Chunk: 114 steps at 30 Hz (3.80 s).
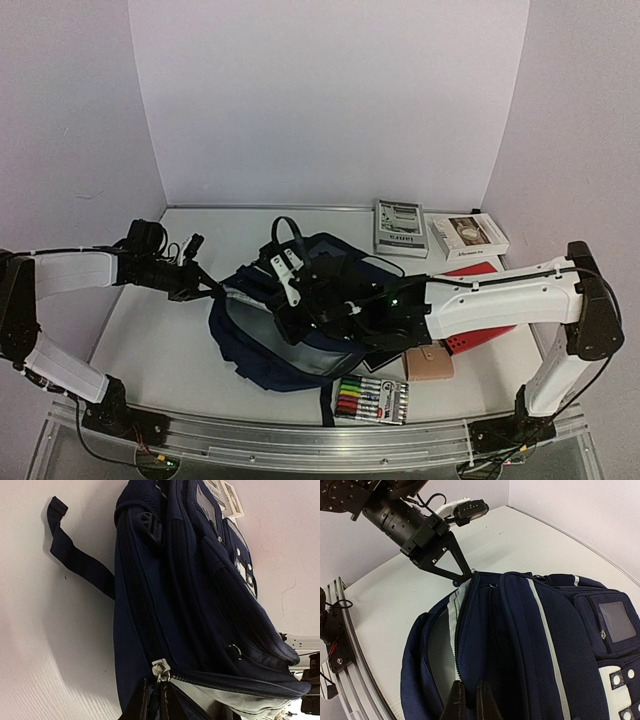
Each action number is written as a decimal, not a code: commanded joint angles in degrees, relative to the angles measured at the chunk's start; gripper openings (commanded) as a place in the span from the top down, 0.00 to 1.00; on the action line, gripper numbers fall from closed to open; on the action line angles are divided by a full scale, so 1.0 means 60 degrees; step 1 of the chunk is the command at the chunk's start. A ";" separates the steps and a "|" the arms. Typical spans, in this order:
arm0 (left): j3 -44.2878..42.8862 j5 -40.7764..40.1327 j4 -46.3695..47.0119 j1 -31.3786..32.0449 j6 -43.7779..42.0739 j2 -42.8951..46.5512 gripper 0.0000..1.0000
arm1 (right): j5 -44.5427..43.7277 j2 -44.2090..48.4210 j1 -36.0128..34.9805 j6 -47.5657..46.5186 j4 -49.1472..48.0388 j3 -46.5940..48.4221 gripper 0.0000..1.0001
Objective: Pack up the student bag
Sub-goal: Unzip the student bag at the center of the board.
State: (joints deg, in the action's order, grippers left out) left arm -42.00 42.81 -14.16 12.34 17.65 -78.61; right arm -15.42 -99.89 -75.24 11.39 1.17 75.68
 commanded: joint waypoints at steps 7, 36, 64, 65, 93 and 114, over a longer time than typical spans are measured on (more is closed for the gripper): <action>-0.0335 -0.3402 0.0832 -0.0523 0.0025 -0.0588 0.90 | 0.0757 0.1498 -0.0423 -0.0200 -0.1074 0.0185 1.00; 0.1442 -0.1931 0.2559 -0.0545 0.2011 0.0748 0.53 | 0.0002 0.1295 -0.0423 0.0035 -0.1188 -0.0101 1.00; 0.1790 -0.1273 0.3108 0.0256 0.6624 0.0530 0.45 | -0.1097 0.1340 -0.0394 0.0604 -0.1533 -0.0565 1.00; 0.1732 -0.1295 0.3142 0.0390 0.6686 0.0422 0.45 | -0.1107 0.1335 -0.0394 0.0592 -0.1544 -0.0571 1.00; 0.0807 -0.2483 0.3133 0.1034 0.6179 -0.0421 1.00 | 0.1019 0.1818 -0.0409 0.0314 -0.1590 -0.1230 1.00; 0.2046 -0.2160 0.3114 0.1034 0.5628 0.0990 0.51 | -0.3191 0.3417 0.0088 0.0599 -0.2070 -0.4376 1.00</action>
State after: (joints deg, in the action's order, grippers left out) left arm -33.56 26.39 2.72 18.44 52.47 -74.28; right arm -28.97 -82.65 -76.22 11.42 -8.25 50.54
